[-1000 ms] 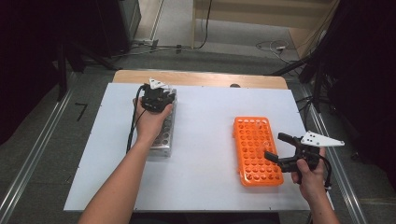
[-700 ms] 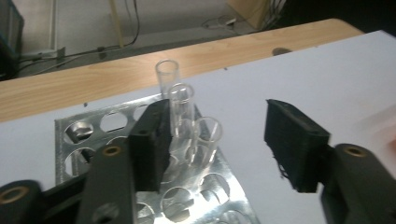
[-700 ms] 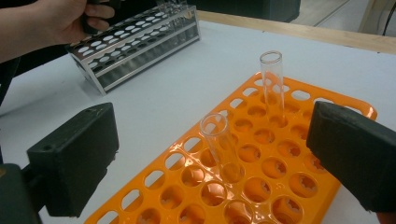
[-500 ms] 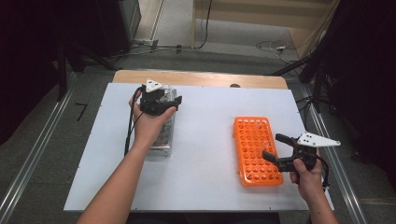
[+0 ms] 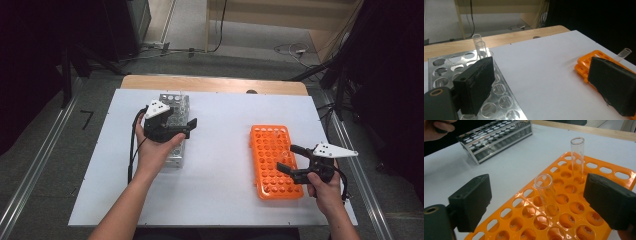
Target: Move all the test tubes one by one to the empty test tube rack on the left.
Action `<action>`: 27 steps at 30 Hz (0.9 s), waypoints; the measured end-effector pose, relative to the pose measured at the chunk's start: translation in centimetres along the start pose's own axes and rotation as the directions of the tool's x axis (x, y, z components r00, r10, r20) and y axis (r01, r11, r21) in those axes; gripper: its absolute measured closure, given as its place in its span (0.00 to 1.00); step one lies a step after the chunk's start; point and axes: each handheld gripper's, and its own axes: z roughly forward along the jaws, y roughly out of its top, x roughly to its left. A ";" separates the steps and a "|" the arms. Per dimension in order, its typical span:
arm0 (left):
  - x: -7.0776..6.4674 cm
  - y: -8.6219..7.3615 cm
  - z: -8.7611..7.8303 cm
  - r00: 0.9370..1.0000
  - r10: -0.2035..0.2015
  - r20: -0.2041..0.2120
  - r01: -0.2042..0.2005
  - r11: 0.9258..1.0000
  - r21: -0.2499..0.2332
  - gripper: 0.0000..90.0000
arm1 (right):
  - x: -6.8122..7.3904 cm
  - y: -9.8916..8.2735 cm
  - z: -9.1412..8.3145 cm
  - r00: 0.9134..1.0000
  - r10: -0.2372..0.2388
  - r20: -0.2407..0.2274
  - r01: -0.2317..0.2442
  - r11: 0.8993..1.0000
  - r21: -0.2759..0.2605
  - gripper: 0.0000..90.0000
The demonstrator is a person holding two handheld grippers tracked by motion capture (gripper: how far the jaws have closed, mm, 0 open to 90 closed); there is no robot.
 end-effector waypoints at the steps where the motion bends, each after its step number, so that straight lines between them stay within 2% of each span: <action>1: -0.2 -0.2 -0.3 1.000 0.002 0.008 -0.002 1.000 0.001 0.06 | 0.0 0.0 0.1 1.000 0.000 0.001 0.000 1.000 0.003 0.09; 6: -1.3 -1.1 -2.0 0.999 0.015 0.035 -0.015 1.000 0.003 0.01 | 0.0 -0.2 0.5 1.000 -0.001 0.022 0.001 1.000 0.019 0.14; 12: -2.5 -2.6 -3.9 0.997 0.020 0.070 -0.020 1.000 -0.002 0.00 | -0.2 -0.8 1.1 0.999 0.000 0.041 -0.002 0.999 0.047 0.23; 16: -3.1 -3.6 -4.4 0.995 0.028 0.094 -0.029 0.999 0.015 0.00 | -0.4 -1.2 1.5 0.999 0.024 0.049 -0.027 0.998 0.063 0.34; 20: -3.5 -4.2 -5.0 0.994 0.025 0.108 -0.027 0.999 0.018 0.00 | -0.7 -1.4 1.7 0.998 0.026 0.059 -0.030 0.997 0.065 0.44; 27: -3.8 -4.6 -5.3 0.993 0.029 0.112 -0.031 0.999 0.020 0.00 | -0.9 -1.9 2.2 0.995 -0.004 0.102 -0.005 0.996 0.087 0.58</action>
